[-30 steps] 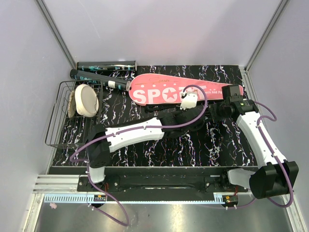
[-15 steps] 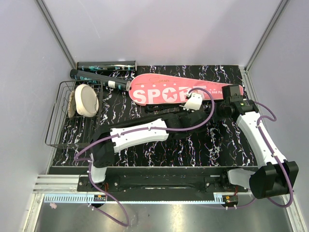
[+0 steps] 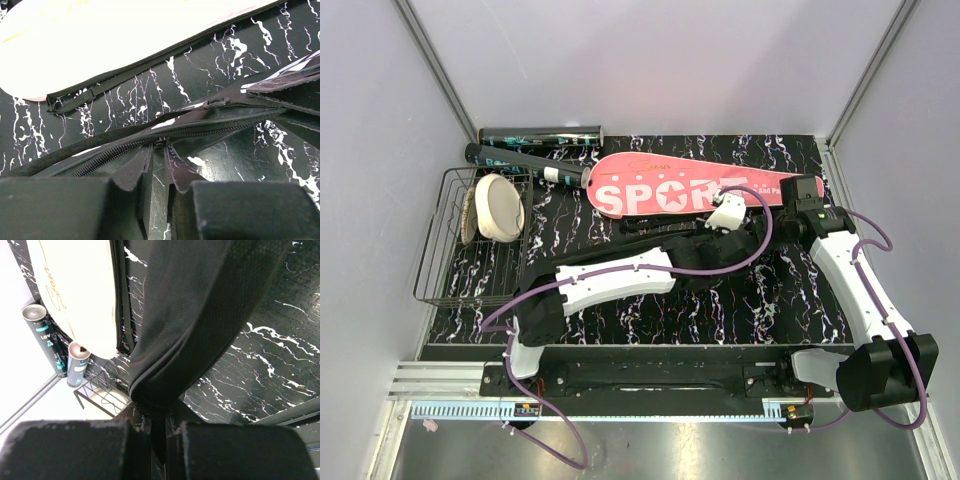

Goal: Pack up the badminton gear
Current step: Zip the racket bag at the center of the board.

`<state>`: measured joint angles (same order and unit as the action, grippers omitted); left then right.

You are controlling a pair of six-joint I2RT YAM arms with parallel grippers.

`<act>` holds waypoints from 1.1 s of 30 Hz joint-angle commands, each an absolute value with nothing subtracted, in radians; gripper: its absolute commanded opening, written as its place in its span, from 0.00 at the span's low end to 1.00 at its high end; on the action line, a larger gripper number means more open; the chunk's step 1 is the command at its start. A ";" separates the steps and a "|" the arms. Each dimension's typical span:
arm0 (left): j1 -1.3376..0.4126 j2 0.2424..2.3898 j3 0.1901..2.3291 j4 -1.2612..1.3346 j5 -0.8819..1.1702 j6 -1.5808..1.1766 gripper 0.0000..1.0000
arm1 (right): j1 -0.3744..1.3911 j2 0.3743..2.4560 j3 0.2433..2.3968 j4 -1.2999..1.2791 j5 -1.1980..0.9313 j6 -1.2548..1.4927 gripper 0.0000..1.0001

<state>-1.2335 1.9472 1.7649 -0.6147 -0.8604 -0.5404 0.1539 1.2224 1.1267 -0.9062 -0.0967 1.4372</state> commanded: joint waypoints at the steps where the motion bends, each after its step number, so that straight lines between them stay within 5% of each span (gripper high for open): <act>1: -1.233 1.957 1.818 -0.557 -0.954 -0.509 0.12 | 0.152 1.206 1.111 -0.956 -0.206 1.471 0.00; 4: -1.233 1.960 1.816 -0.558 -0.991 -0.511 0.00 | 0.152 1.197 1.108 -0.956 -0.203 1.471 0.00; 13: -1.218 1.826 1.631 -0.546 -1.016 -0.555 0.00 | 0.147 1.170 1.129 -0.942 -0.132 1.430 0.00; 26: -0.988 1.171 0.929 -0.751 -0.848 -0.843 0.00 | -0.041 1.132 1.131 -0.943 -0.061 1.249 0.00; 33: -0.798 0.968 0.773 -0.828 -0.802 -0.827 0.00 | -0.163 1.170 1.141 -0.928 -0.147 1.135 0.00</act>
